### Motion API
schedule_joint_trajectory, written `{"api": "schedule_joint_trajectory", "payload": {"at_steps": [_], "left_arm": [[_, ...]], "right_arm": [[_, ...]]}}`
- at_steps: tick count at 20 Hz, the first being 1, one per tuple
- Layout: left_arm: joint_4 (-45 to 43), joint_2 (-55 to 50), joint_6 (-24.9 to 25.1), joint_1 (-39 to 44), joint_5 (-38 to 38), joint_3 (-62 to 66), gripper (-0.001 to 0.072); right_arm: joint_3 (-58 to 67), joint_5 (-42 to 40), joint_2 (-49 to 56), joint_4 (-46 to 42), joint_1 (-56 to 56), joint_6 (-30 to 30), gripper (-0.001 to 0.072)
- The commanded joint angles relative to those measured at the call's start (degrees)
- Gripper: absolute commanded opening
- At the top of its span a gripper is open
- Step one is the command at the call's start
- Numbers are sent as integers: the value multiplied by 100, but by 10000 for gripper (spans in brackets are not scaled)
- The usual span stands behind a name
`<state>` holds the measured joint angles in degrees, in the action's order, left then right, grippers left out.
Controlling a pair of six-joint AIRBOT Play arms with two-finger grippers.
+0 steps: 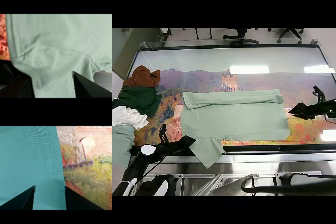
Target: Fold the shirts.
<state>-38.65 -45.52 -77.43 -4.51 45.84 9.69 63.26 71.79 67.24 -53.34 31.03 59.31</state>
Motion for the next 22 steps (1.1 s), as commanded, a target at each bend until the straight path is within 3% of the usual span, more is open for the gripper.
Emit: {"api": "schedule_joint_trajectory", "payload": {"at_steps": [1,4,5,6,8,12,15,16,17,19,20,22], "left_arm": [[269,13,258,-4,-177,-26,546],[269,-55,308,-4,181,-28,522],[267,-208,358,-4,332,-28,423],[275,-407,455,-4,474,-26,409],[337,-879,614,-4,562,-20,408],[999,-1816,1506,-4,909,249,408],[1029,-2420,1786,-4,1152,317,406],[1045,-2544,1956,-4,1202,319,227],[1038,-2638,2050,-4,1209,317,100],[1038,-2726,2103,-4,1241,319,90],[1038,-2715,2122,-4,1239,319,13],[1038,-2546,2124,-7,1217,319,14]], "right_arm": [[-2,24,-4,7,2,-11,443],[-2,31,-4,4,2,-9,443],[-2,37,-4,2,2,-9,443],[-2,74,-4,-4,4,-11,443],[-4,225,-4,-155,9,72,443],[-26,562,-2,-551,46,420,443],[-212,627,0,-905,122,568,443],[-332,627,7,-931,131,566,443],[-474,616,17,-1010,136,566,443],[-780,525,70,-1058,136,564,443],[-911,450,116,-1054,133,564,443],[-1082,369,221,-955,83,505,443]]}}
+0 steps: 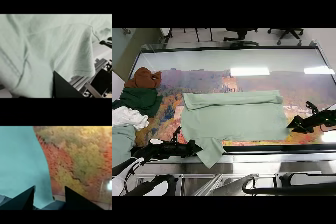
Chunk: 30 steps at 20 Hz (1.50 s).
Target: Fold the shirts.
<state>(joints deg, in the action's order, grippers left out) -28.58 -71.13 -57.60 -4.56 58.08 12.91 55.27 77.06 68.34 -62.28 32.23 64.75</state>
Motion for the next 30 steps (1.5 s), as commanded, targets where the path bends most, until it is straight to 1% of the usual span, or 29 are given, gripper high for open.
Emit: {"api": "schedule_joint_trajectory", "payload": {"at_steps": [1,4,5,6,7,8,12,13,14,15,17,20,22,24,27,29,30], "left_arm": [[31,170,140,-2,-20,-2,13],[17,822,-79,-2,-116,-2,13],[15,1047,-162,-2,-125,-2,13],[-15,1279,-249,-2,-125,-2,13],[-81,1486,-402,-4,-122,-2,13],[-280,1722,-660,-15,-116,-2,13],[-1655,2708,-1899,-17,210,-2,12],[-1882,2964,-2218,-11,258,-2,12],[-2009,3180,-2463,-13,297,-2,12],[-2026,3375,-2529,-13,297,2,11],[-2035,3550,-2588,-13,293,251,11],[-2039,3259,-2542,20,188,1333,11],[-2039,2616,-2424,133,181,2288,11],[-2057,1792,-2371,284,131,3230,12],[-2199,461,-2371,332,13,4586,12],[-2194,-391,-2337,334,-31,5307,12],[-2129,-787,-2334,334,-31,5560,13]], "right_arm": [[-332,-153,175,107,-70,-140,443],[-382,59,264,632,-262,-358,431],[-380,186,262,879,-341,-516,326],[-378,363,256,1113,-396,-656,42],[-367,466,232,1152,-422,-647,19],[-350,492,184,1073,-415,-595,18],[-284,339,-295,-431,-212,634,18],[-284,341,-411,-713,-146,968,18],[-286,341,-494,-802,-118,1167,18],[-286,341,-566,-800,-118,1204,18],[-280,315,-695,-431,-138,1176,18],[-61,286,-785,863,-138,610,18],[192,116,-776,1589,-138,363,18],[365,-339,-754,2022,-186,186,18],[472,-1263,-590,2212,-407,72,18],[581,-1668,-339,2494,-535,-271,18],[634,-1838,-181,2771,-603,-570,19]]}}
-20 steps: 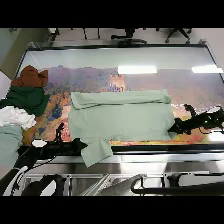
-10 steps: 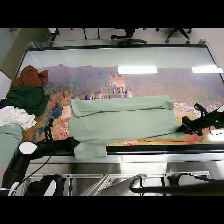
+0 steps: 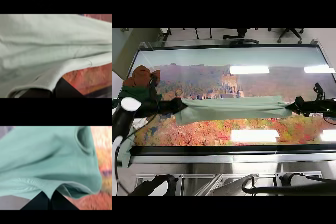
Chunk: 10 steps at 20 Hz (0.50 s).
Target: Fold the shirts.
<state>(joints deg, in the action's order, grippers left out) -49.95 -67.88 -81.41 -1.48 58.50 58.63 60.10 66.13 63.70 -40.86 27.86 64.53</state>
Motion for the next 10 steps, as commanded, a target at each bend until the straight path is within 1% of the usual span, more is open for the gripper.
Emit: {"api": "schedule_joint_trajectory", "payload": {"at_steps": [1,3,5,8,9,10], "left_arm": [[50,-1528,46,26,-59,1217,14],[44,-2275,46,24,11,1628,13],[39,-2844,48,24,4,1958,14],[46,-3453,48,24,7,2330,18],[46,-3600,48,24,42,2452,88],[46,-3735,46,24,129,2603,431]], "right_arm": [[188,-901,439,817,-240,-791,19],[286,-1178,807,918,-450,-1093,19],[415,-1231,1193,920,-612,-1320,19],[623,-1228,1390,868,-684,-1381,25],[741,-1217,1368,776,-656,-1379,25],[861,-1200,1331,645,-619,-1377,43]]}}
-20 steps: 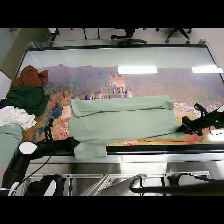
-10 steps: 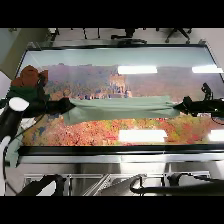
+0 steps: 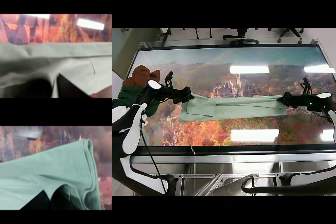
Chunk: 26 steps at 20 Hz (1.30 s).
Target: Fold the shirts.
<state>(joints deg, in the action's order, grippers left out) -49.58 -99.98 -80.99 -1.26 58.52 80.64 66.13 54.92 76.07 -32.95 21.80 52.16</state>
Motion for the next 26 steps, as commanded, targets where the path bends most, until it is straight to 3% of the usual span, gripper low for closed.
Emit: {"api": "schedule_joint_trajectory", "payload": {"at_steps": [1,2,4,6,12,14,15,16,17,18,26], "left_arm": [[4,-610,4,2,249,535,674],[4,-647,2,-26,391,675,687],[7,-645,0,-127,732,997,687],[7,-645,-2,-225,1182,1368,687],[11,-643,-33,-114,2041,2286,686],[11,-645,-50,42,2048,2400,685],[13,-645,-50,146,2006,2433,576],[13,-645,-48,269,1902,2437,355],[11,-645,-46,402,1764,2435,142],[4,-645,-39,588,1589,2430,14],[-15,-1469,-48,2332,402,2435,14]], "right_arm": [[389,-76,48,-400,39,-138,220],[522,-68,24,-699,98,-85,375],[675,-52,31,-1220,144,129,394],[673,-48,111,-1300,125,186,625],[673,343,621,-1200,2,186,611],[673,769,785,-1088,-13,188,568],[673,1021,881,-999,-13,188,499],[673,1209,962,-940,-13,173,263],[673,1255,1008,-901,-13,160,129],[675,1237,1019,-852,-11,160,16],[1248,1871,-90,-98,17,118,17]]}}
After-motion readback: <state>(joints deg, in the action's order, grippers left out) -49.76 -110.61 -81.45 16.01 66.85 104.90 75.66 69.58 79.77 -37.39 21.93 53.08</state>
